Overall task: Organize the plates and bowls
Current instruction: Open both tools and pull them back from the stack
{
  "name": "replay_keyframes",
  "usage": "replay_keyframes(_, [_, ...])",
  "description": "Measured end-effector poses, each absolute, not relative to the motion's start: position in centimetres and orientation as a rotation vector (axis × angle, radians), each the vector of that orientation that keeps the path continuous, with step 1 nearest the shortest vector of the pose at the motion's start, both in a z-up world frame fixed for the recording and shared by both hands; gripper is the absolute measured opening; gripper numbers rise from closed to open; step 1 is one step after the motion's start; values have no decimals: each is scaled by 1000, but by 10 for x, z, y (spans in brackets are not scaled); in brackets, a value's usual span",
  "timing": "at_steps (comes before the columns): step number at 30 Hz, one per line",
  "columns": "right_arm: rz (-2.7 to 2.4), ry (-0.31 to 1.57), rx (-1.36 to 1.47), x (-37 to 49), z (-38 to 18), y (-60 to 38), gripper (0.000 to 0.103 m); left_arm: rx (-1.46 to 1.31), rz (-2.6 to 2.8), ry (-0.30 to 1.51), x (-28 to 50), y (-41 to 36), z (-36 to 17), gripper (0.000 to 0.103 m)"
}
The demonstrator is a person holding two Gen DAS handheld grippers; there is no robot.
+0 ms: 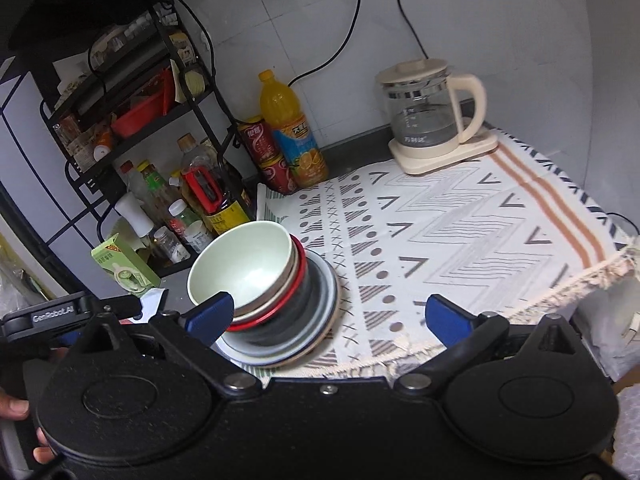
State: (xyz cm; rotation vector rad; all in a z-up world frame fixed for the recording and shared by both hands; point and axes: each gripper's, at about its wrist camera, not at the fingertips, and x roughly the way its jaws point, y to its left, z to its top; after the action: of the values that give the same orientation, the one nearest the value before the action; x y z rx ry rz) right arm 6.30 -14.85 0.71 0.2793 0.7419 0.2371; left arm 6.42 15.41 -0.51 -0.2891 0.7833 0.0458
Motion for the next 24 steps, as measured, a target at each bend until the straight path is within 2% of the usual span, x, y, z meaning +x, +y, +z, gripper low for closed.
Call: replay_keyframes(24, [180,670,172,-31,39,-139,103,-155,-22,654,-49,150,28,103])
